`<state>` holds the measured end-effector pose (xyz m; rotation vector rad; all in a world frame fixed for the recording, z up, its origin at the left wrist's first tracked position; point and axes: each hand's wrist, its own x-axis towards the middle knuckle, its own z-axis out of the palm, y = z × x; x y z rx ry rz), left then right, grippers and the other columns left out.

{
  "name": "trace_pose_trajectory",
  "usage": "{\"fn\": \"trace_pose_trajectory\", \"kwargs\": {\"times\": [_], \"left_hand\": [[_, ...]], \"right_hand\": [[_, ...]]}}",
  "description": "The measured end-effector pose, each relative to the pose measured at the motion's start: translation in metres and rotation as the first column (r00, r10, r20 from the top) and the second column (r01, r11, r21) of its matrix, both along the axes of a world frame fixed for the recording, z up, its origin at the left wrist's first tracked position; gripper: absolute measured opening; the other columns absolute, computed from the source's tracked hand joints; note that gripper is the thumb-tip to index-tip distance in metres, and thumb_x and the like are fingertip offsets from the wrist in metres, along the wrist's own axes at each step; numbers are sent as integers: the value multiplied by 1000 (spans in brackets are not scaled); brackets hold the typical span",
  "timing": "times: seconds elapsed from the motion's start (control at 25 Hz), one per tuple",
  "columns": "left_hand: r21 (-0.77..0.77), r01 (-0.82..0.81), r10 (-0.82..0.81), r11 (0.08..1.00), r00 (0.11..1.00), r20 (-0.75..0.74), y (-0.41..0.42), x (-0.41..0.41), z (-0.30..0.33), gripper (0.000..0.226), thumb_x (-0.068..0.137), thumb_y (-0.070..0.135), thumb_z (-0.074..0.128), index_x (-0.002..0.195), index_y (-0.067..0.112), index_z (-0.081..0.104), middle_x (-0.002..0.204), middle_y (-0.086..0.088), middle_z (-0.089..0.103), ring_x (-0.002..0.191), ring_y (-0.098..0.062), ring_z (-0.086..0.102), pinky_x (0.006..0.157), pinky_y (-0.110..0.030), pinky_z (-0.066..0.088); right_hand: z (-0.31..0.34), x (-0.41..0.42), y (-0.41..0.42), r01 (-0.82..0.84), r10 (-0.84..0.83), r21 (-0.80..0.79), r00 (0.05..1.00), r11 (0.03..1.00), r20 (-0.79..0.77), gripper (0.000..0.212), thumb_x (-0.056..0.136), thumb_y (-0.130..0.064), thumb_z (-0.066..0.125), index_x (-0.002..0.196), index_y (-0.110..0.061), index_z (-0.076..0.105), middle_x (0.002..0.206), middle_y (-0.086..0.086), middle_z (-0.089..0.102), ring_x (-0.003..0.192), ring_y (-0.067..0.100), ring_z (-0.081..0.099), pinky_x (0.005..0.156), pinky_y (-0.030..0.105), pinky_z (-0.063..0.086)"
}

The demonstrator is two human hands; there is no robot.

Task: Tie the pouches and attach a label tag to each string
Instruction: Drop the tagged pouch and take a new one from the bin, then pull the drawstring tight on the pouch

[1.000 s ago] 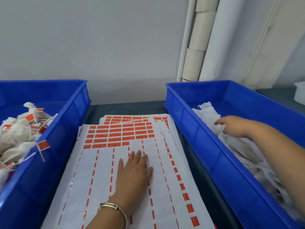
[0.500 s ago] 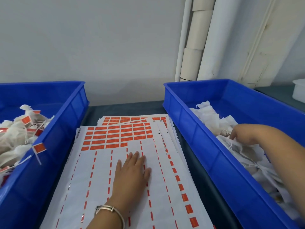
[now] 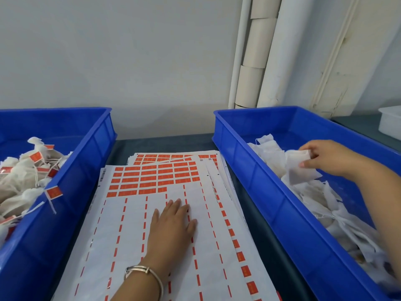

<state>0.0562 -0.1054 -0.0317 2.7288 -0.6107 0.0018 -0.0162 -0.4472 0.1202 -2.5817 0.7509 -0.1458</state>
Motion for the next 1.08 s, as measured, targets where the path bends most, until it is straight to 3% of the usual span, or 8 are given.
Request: {"fn": "trace_pose_trajectory", "kwargs": {"times": [0.16, 0.32, 0.44, 0.52, 0.6, 0.76, 0.92, 1.08], "left_hand": [[-47, -2, 2, 999, 1000, 19, 1, 1, -3, 53, 95, 54, 29, 144, 36, 25, 156, 13, 14, 144, -11, 6, 111, -36, -7], [-57, 10, -10, 998, 1000, -4, 3, 3, -3, 49, 95, 51, 34, 142, 35, 32, 155, 13, 19, 144, -11, 10, 113, -36, -5], [-328, -7, -18, 945, 997, -75, 5, 1, 6, 30, 95, 42, 45, 123, 34, 54, 135, 16, 50, 130, -12, 41, 112, -34, 23], [-684, -158, -27, 712, 967, -252, 11, 0, 22, 14, 95, 33, 50, 95, 34, 64, 100, 22, 66, 98, -8, 63, 82, -18, 50], [-815, -360, -32, 455, 907, -419, 15, 3, 37, 30, 97, 34, 46, 74, 34, 65, 75, 22, 67, 74, -1, 66, 58, -12, 48], [-789, -592, -151, 164, 776, -613, 22, 8, 47, 51, 86, 64, 31, 76, 36, 71, 78, 21, 71, 77, -9, 68, 66, -25, 48], [-862, -389, -80, 325, 897, -435, 23, 7, 47, 36, 73, 70, 46, 85, 43, 67, 84, 32, 64, 81, 11, 61, 51, -7, 45], [-764, -318, 119, 561, 945, -306, 17, 14, 36, 6, 80, 43, 66, 84, 43, 61, 80, 28, 61, 79, 0, 60, 64, -8, 47]], "right_hand": [[28, -10, 49, -81, 61, 42, 934, 996, 352, 12, 82, -23, 71, 88, -28, 62, 86, -13, 63, 80, 4, 56, 62, 21, 40], [56, -26, 129, -203, 151, 57, 862, 977, 483, 9, 74, -33, 73, 75, -29, 65, 74, -10, 67, 71, 5, 62, 53, 17, 44], [41, -27, 190, -354, 253, 130, 839, 926, 482, 13, 66, -37, 72, 70, -28, 64, 73, -15, 66, 69, -4, 61, 48, 8, 45], [14, -15, 219, -382, 280, 197, 871, 903, 404, 15, 71, -38, 73, 71, -31, 60, 72, -13, 65, 68, -4, 62, 48, 6, 43], [-15, 5, 235, -367, 290, 227, 905, 902, 311, 18, 77, -38, 71, 73, -34, 54, 77, -18, 61, 69, 0, 61, 49, 7, 42], [-63, 45, 240, -284, 211, 258, 937, 923, 277, 14, 82, -36, 70, 82, -32, 56, 89, -14, 61, 76, 2, 58, 58, 9, 40], [-87, 71, 237, -283, 183, 319, 933, 904, 309, 14, 82, -39, 69, 84, -29, 59, 93, -8, 66, 80, 6, 61, 66, 14, 45], [-102, 72, 232, -291, 136, 364, 908, 885, 397, 14, 82, -38, 69, 79, -34, 56, 85, -22, 61, 76, 2, 60, 58, 7, 41]]}}
